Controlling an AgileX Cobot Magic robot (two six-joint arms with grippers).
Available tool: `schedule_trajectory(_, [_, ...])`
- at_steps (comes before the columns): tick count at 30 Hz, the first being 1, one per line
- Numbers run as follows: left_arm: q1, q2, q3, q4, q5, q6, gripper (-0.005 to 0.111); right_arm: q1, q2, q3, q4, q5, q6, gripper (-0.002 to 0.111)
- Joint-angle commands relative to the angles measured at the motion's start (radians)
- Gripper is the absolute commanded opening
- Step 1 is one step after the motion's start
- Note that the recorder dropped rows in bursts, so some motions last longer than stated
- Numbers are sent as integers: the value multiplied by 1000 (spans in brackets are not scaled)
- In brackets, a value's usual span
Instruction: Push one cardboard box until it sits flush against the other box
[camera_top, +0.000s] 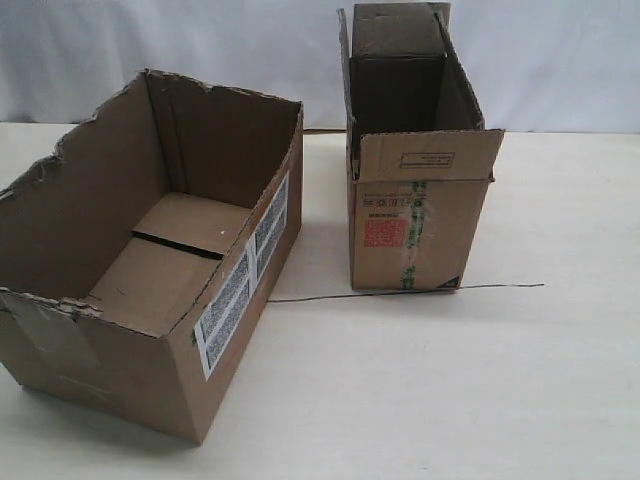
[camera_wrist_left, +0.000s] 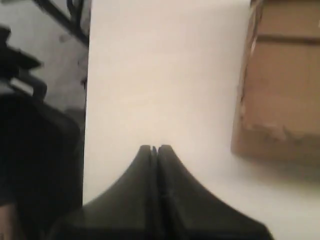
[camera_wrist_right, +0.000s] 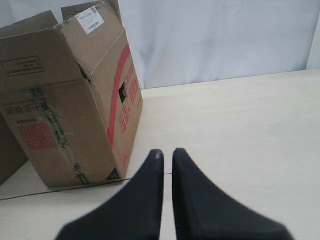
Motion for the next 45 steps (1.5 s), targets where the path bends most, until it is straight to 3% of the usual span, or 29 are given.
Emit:
schedule_trajectory(1, [-44,109,-126,-150,138,52,0,3,-3,4,3,-8,-10,5])
schedule_trajectory(5, [-96,116,-121,-310,138,107,0,3,-3,4,3,-8,-10,5])
schedule_trajectory(15, [-164,198,90,-381,138,133,0,3,-3,4,3,-8,-10,5])
schedule_trajectory(21, [-179,250,149,-369,138,180,0,3,-3,4,3,-8,-10,5])
schedule_trajectory(25, [-179,348,151,-397,-34,191,0,3,-3,4,3,-8,-10,5])
schedule_trajectory(28, [-179,477,151,-573,-151,352,0,3,-3,4,3,-8,-10,5])
schedule_trajectory(33, [-182,617,149,-698,-351,381,0,3,-3,4,3,-8,-10,5])
schedule_trajectory(36, [-217,651,149,-771,-479,429,0,3,-3,4,3,-8,-10,5])
schedule_trajectory(45, [-306,710,145,-836,-643,459,0,3,-3,4,3,-8,-10,5])
